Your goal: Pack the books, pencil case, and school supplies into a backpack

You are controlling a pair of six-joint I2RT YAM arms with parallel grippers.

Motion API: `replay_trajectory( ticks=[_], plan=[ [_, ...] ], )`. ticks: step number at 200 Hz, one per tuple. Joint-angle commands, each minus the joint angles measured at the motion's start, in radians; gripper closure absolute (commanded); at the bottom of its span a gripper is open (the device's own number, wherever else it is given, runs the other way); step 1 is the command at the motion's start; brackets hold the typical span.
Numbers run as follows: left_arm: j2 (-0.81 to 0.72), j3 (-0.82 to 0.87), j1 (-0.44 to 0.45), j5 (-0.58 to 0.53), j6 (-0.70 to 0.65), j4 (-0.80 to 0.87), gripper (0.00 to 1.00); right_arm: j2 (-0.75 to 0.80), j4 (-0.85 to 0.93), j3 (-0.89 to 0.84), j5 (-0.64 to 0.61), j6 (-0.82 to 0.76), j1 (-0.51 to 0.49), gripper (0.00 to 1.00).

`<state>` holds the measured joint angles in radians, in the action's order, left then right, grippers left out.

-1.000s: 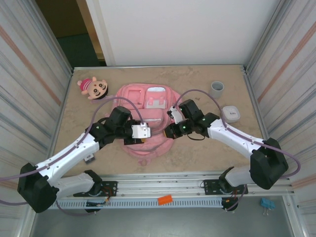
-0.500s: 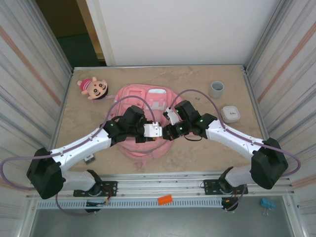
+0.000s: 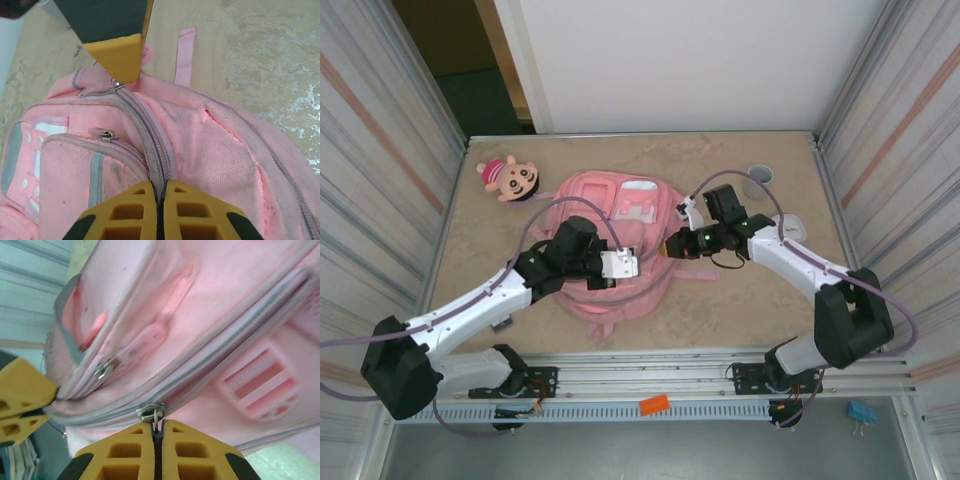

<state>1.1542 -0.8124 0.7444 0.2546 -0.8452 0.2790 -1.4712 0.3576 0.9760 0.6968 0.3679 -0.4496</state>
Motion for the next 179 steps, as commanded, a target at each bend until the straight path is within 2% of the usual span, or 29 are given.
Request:
replay_trajectory(
  ticks=[1, 26, 52, 58, 67, 75, 81, 87, 99, 127, 153, 179],
  plan=[
    [-0.073, 0.027, -0.015, 0.063, -0.027, 0.109, 1.0, -0.085, 0.001, 0.086, -0.12, -0.025, 0.104, 1.0],
    [-0.069, 0.035, -0.012, 0.083, -0.003, 0.103, 1.0, -0.154, -0.003, 0.15, -0.109, -0.024, 0.112, 1.0],
    [-0.055, 0.029, -0.005, 0.086, 0.04, 0.075, 1.0, -0.152, -0.012, 0.161, -0.099, -0.012, 0.109, 1.0],
    [-0.048, 0.023, -0.005, 0.082, 0.061, 0.068, 0.93, -0.145, -0.01, 0.159, -0.095, -0.013, 0.109, 1.0],
    [-0.045, 0.014, -0.007, 0.065, 0.106, 0.054, 0.77, -0.124, -0.003, 0.151, -0.092, -0.014, 0.109, 1.0],
    [-0.046, 0.003, -0.014, 0.051, 0.154, 0.044, 0.58, -0.104, 0.013, 0.147, -0.093, -0.012, 0.109, 0.91],
    [-0.049, -0.003, -0.026, 0.05, 0.193, 0.035, 0.49, -0.087, 0.029, 0.146, -0.094, -0.012, 0.109, 0.84],
    [-0.054, -0.01, -0.04, 0.052, 0.235, 0.027, 0.42, -0.07, 0.048, 0.144, -0.098, -0.01, 0.109, 0.77],
    [-0.071, -0.024, -0.081, 0.072, 0.322, 0.019, 0.36, -0.025, 0.074, 0.129, -0.122, 0.0, 0.104, 0.67],
    [-0.118, -0.02, -0.222, 0.075, 0.557, -0.009, 0.33, 0.099, 0.099, 0.076, -0.217, 0.046, 0.082, 0.56],
    [-0.135, 0.015, -0.361, 0.022, 0.737, -0.001, 0.32, 0.165, 0.09, 0.042, -0.272, 0.099, 0.019, 0.54],
    [-0.112, 0.051, -0.458, -0.018, 0.882, 0.019, 0.31, 0.149, 0.072, 0.041, -0.33, 0.131, -0.099, 0.54]
  ],
)
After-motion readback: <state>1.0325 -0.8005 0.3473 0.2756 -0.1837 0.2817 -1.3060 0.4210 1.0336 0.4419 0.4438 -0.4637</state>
